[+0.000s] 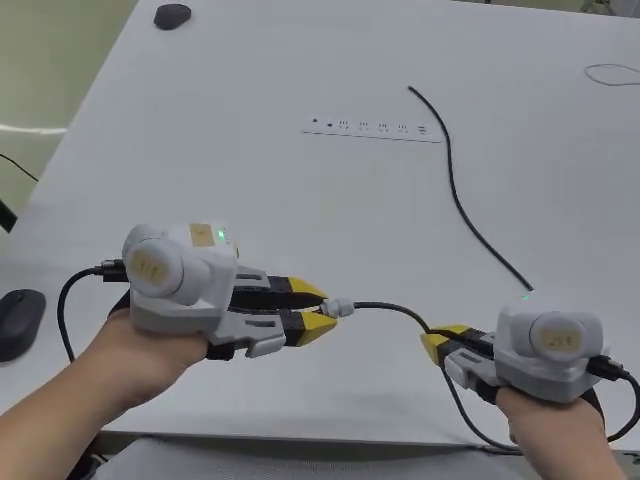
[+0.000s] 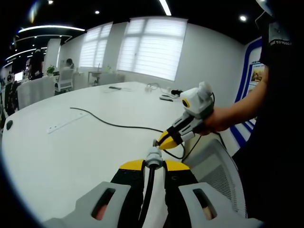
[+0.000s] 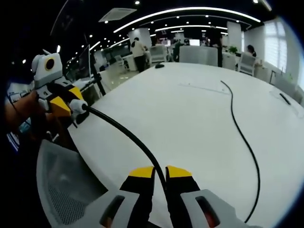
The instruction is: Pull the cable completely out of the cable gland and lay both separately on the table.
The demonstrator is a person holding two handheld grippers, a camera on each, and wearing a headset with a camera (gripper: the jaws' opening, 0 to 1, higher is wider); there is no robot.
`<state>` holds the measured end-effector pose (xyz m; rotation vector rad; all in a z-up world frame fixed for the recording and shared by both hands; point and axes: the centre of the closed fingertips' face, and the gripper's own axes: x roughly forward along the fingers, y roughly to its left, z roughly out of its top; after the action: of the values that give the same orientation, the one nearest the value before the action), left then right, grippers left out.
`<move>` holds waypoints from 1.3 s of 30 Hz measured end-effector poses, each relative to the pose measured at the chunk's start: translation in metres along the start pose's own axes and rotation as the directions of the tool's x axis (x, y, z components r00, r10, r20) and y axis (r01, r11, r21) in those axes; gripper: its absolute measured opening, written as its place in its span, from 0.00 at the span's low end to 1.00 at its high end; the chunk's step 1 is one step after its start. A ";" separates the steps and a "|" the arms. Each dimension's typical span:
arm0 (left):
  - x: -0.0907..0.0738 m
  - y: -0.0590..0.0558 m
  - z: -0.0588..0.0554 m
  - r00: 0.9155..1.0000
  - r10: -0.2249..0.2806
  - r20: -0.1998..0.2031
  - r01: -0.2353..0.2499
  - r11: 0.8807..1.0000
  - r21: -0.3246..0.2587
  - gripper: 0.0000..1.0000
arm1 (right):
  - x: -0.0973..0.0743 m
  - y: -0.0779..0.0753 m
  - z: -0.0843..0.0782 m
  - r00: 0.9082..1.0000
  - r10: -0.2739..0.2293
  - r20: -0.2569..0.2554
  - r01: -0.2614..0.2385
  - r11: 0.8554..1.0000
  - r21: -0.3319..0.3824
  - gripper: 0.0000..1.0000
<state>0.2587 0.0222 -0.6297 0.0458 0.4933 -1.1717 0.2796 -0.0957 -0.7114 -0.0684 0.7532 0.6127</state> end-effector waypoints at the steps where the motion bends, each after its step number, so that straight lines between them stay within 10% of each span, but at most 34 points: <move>1: 0.000 0.000 0.000 1.000 0.000 -0.001 0.000 1.000 -0.001 0.15 | -0.001 0.000 0.001 1.000 0.003 0.002 -0.003 1.000 0.001 0.07; 9: 0.000 0.001 0.001 1.000 0.004 -0.002 -0.004 1.000 -0.004 0.15 | -0.016 0.016 0.025 0.998 0.052 0.023 -0.047 0.983 -0.175 0.22; 20: 0.002 -0.003 0.002 1.000 0.000 -0.001 0.000 1.000 -0.003 0.15 | -0.017 0.075 0.059 0.988 0.149 0.028 -0.117 0.864 -0.490 0.24; 25: 0.002 -0.004 0.002 1.000 -0.001 -0.001 0.001 1.000 -0.003 0.15 | -0.011 0.089 0.063 0.987 0.161 0.019 -0.116 0.785 -0.609 0.20; 39: 0.004 -0.007 0.004 1.000 -0.010 0.003 0.010 1.000 0.003 0.15 | -0.003 0.100 0.064 0.980 0.198 0.011 -0.144 0.748 -0.648 0.06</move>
<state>0.2547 0.0150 -0.6264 0.0439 0.4895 -1.1818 0.2628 0.0026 -0.6466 -0.6202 0.4396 1.0317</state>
